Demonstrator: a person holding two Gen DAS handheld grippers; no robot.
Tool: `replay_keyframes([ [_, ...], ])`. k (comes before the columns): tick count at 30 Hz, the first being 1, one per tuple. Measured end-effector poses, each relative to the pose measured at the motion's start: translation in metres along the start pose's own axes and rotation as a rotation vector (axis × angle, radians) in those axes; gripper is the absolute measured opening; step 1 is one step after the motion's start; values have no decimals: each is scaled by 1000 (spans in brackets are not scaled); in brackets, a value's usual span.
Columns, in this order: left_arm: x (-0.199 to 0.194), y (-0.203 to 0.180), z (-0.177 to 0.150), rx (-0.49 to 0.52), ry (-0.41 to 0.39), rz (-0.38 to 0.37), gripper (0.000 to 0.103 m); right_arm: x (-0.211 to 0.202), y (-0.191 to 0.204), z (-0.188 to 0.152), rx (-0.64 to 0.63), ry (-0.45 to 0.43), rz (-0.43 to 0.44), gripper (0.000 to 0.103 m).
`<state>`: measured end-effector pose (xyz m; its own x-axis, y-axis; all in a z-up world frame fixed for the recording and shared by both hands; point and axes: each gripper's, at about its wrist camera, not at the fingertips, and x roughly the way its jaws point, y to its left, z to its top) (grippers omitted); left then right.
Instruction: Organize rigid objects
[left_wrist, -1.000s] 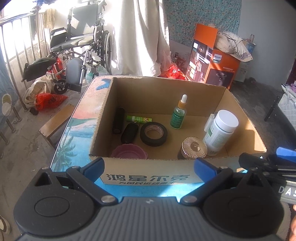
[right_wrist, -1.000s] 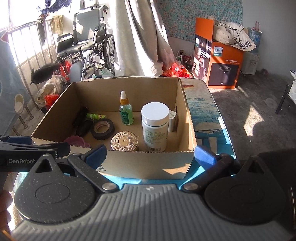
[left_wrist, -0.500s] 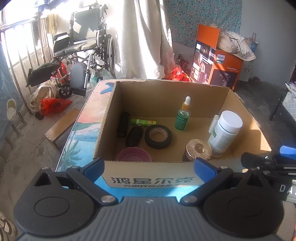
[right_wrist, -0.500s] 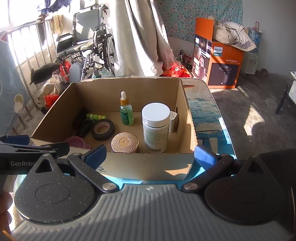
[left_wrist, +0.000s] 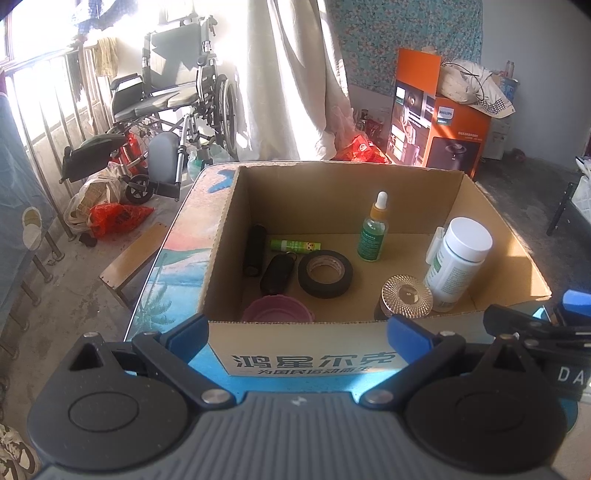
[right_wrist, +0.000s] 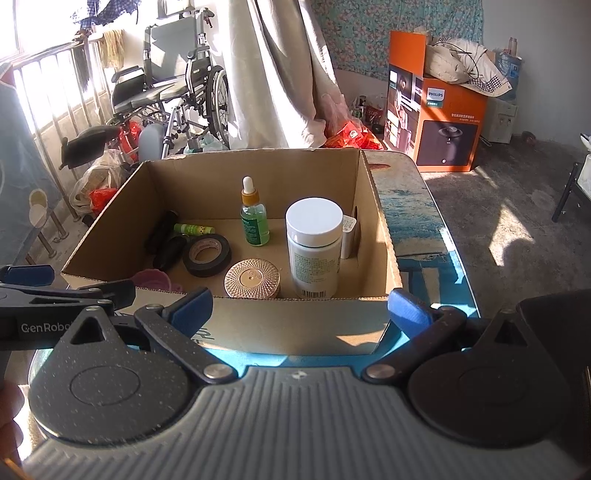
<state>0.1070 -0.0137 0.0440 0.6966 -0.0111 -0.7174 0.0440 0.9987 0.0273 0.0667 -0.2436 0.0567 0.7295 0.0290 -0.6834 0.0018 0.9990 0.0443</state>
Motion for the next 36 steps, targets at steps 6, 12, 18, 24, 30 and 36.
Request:
replay_keyframes([
  [6, -1, -1, 0, 2, 0, 2, 103, -1, -3, -1, 13, 6, 2, 102],
  [12, -1, -2, 0, 4, 0, 1, 103, -1, -5, -2, 17, 6, -4, 102],
  [18, -1, -2, 0, 7, 1, 1, 103, -2, -6, -3, 25, 10, -6, 102],
  [24, -1, -2, 0, 6, 0, 0, 103, -1, -6, -3, 26, 10, -7, 102],
  [30, -1, -2, 0, 7, 2, 0, 103, -1, -6, -3, 27, 13, -7, 102],
  [36, -1, -2, -1, 8, 2, 2, 103, -1, -6, -3, 27, 13, -7, 102],
])
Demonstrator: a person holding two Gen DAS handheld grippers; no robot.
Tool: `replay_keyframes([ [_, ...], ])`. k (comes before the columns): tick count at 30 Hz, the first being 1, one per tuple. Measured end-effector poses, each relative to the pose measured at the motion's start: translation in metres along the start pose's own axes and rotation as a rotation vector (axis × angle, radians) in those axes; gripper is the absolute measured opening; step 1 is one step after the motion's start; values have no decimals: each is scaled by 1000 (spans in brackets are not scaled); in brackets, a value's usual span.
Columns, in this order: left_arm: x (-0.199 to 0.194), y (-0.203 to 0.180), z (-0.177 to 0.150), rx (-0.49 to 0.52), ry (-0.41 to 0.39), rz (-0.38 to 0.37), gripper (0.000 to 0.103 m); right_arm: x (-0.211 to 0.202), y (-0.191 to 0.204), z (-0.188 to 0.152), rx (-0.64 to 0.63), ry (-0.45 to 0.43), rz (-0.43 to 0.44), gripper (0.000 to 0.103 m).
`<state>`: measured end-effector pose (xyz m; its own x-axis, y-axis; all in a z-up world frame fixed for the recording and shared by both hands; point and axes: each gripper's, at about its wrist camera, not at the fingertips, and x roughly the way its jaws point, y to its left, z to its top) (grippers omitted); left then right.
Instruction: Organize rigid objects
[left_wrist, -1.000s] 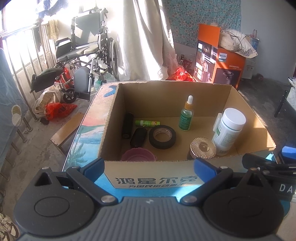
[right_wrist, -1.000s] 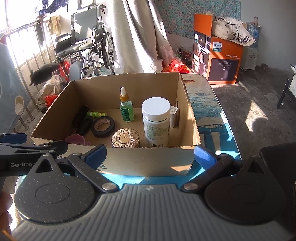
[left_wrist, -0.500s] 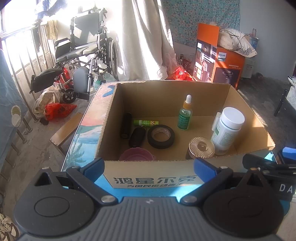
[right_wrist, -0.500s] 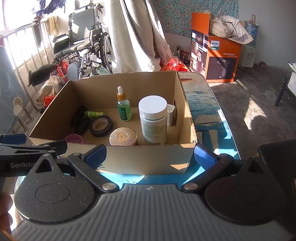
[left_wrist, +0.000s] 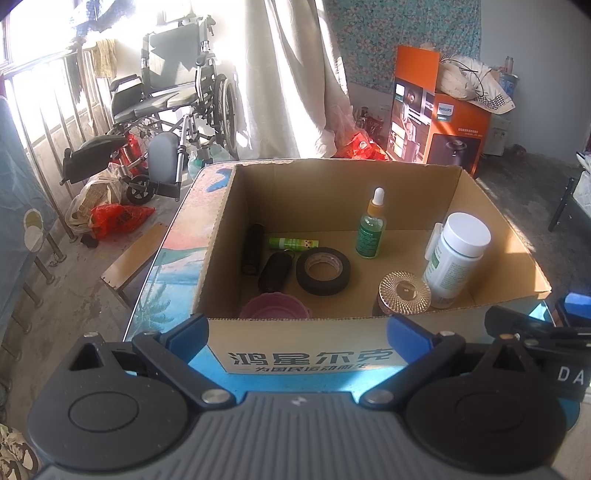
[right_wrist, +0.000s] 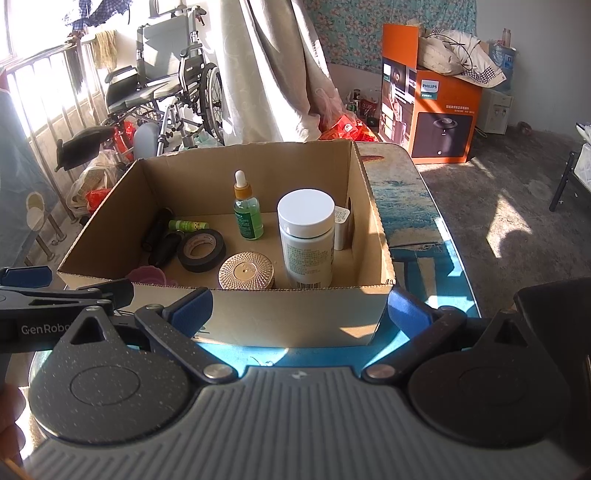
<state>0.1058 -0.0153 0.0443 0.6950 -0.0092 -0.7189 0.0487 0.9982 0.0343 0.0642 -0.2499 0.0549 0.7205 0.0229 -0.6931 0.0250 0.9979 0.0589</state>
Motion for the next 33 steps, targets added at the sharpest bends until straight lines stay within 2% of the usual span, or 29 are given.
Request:
replay_keyframes([
  [33, -1, 2, -1, -2, 0, 1, 103, 2, 1, -2, 0, 3, -1, 102],
])
